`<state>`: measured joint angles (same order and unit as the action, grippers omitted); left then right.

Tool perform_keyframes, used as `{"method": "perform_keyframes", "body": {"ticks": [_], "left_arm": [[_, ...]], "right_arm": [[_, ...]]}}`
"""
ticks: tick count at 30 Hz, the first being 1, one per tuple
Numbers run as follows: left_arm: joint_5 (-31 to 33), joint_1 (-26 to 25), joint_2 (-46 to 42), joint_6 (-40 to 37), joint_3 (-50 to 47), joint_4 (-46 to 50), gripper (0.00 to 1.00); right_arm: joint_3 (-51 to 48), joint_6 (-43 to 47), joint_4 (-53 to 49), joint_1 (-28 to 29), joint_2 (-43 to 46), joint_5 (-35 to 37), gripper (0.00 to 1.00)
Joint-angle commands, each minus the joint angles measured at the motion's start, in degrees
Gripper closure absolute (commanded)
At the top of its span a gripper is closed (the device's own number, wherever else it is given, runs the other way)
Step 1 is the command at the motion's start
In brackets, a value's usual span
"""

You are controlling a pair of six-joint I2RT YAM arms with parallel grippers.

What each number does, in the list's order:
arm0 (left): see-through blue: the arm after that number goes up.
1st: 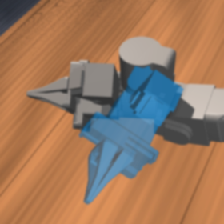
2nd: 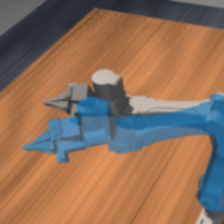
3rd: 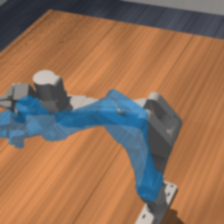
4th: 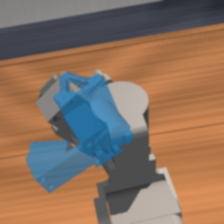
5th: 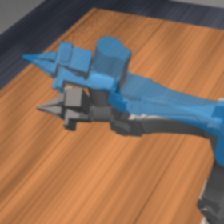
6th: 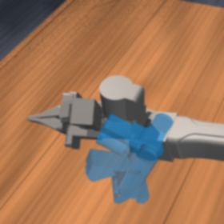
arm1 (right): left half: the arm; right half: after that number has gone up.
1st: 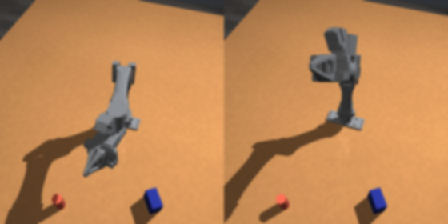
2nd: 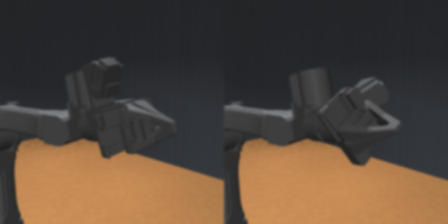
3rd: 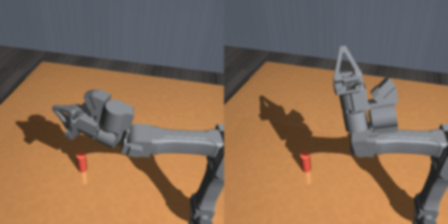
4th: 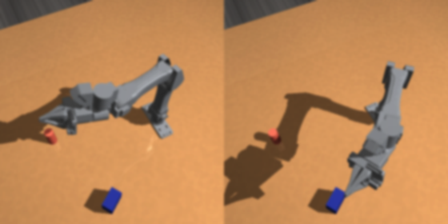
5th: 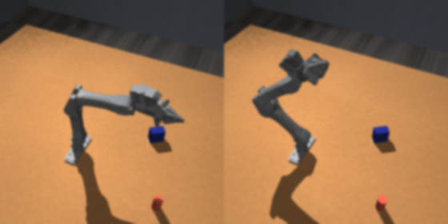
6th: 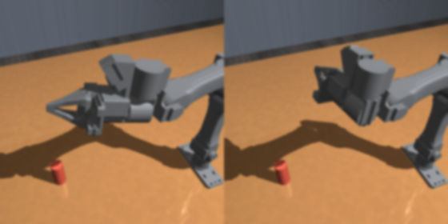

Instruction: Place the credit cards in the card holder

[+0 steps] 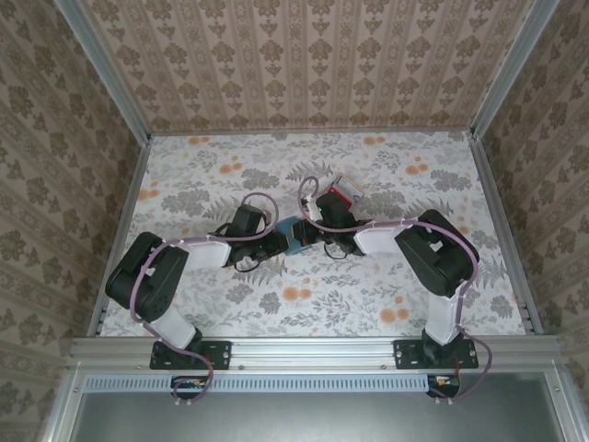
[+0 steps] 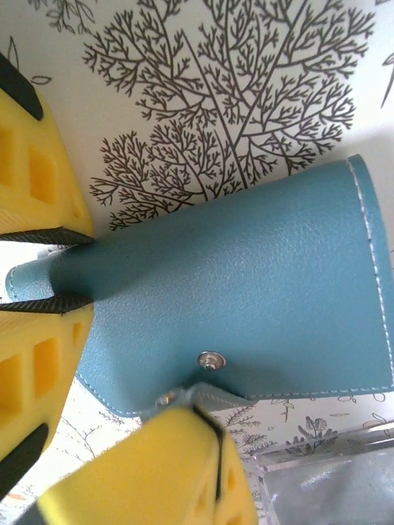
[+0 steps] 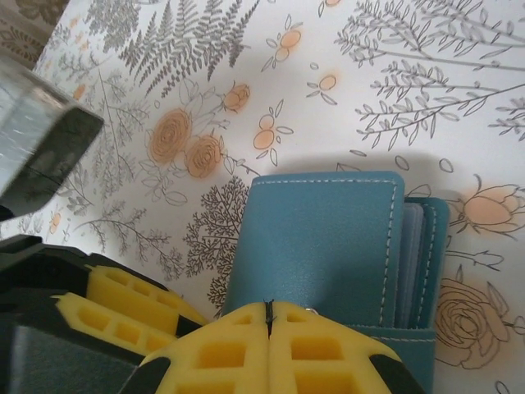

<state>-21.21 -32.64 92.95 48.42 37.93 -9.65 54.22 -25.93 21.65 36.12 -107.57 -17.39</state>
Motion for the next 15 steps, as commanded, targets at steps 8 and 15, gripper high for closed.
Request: {"method": "perform_keyframes", "body": {"ticks": [8,15], "left_arm": [[-1.6,-0.1,2.5,-0.7,2.6,-0.2,0.74],[-1.6,0.0,3.1,-1.1,2.9,-0.1,0.74]], "right_arm": [[2.2,0.1,0.5,-0.3,-0.7,2.2,1.00],[3.9,-1.3,2.4,-0.2,-4.9,0.5,1.00]]}}
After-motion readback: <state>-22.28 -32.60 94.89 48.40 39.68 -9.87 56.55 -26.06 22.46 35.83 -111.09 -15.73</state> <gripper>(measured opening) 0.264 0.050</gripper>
